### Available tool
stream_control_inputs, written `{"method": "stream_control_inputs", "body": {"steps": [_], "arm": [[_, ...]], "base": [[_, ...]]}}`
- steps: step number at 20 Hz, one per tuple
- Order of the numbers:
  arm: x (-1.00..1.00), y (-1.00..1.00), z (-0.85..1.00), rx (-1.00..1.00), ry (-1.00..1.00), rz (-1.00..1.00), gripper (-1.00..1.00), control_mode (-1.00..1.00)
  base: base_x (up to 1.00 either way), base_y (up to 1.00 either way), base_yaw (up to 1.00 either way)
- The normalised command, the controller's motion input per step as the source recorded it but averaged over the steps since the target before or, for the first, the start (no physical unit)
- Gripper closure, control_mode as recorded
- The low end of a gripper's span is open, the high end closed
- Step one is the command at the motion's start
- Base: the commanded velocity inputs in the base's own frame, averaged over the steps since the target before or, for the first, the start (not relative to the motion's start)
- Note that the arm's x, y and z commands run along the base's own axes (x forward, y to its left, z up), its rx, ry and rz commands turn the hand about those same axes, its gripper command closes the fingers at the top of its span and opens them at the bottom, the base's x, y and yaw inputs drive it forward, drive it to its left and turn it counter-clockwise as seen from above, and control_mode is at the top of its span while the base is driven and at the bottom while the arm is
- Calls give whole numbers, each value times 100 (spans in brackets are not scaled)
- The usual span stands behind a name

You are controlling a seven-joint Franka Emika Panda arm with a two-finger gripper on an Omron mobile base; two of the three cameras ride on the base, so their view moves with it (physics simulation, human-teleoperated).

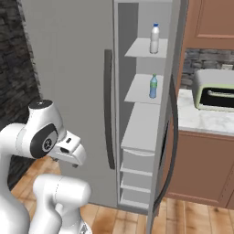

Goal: Take the bottled waters from the counter and place them in the freezer to freeze. Close the freezer door after placing the bottles.

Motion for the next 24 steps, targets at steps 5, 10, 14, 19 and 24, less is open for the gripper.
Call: {"method": "stream_control_inputs", "body": {"steps": [5, 10, 14, 19, 24], "arm": [[0, 0, 0, 0, 0, 0, -100, 100], [0, 0, 0, 0, 0, 0, -100, 100], [0, 0, 0, 0, 0, 0, -100, 100], [0, 0, 0, 0, 0, 0, -100, 100], [0, 0, 0, 0, 0, 0, -100, 100]], "base": [[-16, -45, 0], [-8, -78, 1], [-36, -66, 0], [1, -48, 0], [30, -49, 0]]}}
